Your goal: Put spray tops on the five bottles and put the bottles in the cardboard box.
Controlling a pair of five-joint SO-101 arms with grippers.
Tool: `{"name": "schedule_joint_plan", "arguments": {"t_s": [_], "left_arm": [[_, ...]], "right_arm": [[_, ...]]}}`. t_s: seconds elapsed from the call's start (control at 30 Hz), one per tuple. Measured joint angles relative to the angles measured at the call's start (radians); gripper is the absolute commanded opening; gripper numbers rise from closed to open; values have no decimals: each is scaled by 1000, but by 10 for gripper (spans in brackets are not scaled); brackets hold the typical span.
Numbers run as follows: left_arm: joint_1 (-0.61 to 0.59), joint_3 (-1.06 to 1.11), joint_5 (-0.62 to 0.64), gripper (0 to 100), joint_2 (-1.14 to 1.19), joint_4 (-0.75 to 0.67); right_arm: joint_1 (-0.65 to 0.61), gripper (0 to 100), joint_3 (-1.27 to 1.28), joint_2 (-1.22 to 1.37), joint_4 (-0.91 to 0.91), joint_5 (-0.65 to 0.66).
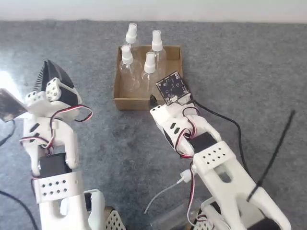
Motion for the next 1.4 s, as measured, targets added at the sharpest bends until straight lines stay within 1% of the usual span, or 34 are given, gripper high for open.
{"name": "schedule_joint_plan", "arguments": {"t_s": [0.2,0.33,0.6,0.83,1.1,1.23,1.4], "left_arm": [[0,0,0,19,0,0],[0,0,0,19,0,0],[0,0,0,19,0,0],[0,0,0,19,0,0],[0,0,0,19,0,0],[0,0,0,19,0,0],[0,0,0,19,0,0]], "right_arm": [[2,325,-51,-98,275,-58],[2,325,-51,-150,442,-69],[2,327,-51,-238,713,-160],[3,328,-51,-255,881,-270],[0,325,-51,-255,1014,-281],[-63,325,-51,-256,1092,-301],[-181,325,-51,-256,1145,-442]]}}
